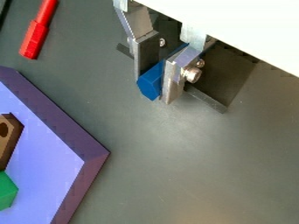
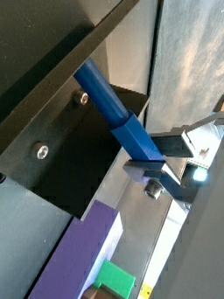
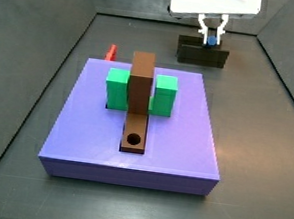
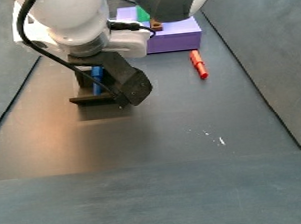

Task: Pick up the blue object. Move up. Place the blue object on the fixture. Regrasp the blue object. Move to above the board. Insert the blue object.
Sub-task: Place the blue object on the fixture, then regrasp the blue object.

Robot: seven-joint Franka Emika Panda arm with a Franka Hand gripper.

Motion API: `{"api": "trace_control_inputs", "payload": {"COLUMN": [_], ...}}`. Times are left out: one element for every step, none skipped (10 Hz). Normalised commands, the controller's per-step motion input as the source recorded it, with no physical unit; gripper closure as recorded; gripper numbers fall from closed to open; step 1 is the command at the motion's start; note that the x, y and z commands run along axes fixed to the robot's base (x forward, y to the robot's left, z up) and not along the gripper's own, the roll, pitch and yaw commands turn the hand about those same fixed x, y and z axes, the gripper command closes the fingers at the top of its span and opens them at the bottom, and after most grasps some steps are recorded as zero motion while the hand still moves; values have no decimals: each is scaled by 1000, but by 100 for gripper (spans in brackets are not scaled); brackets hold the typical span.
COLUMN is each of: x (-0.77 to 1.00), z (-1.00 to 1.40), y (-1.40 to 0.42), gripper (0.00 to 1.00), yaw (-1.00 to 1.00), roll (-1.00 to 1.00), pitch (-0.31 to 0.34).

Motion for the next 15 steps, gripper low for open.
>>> {"api": "trace_control_inputs", "payload": {"x": [0,37,120,131,89,6,0,-60,-17,80,197,206,163,114,54], "z": [0,203,220,249,237,203,166,169,197,220,197,134,60,49,37], "y": [0,-209,-143,-57,-43,0,0,0,0,0,0,-9,-11,-11,-9], "gripper": [0,0,0,0,0,0,0,0,0,0,0,0,0,0,0], "yaw": [0,0,0,0,11,43,49,40,49,91,149,203,237,223,223], "roll": [0,757,909,934,974,934,877,843,871,940,1000,1000,1000,1000,1000], "pitch": [0,37,69,77,66,20,0,0,-71,-80,-23,0,0,0,0]}}
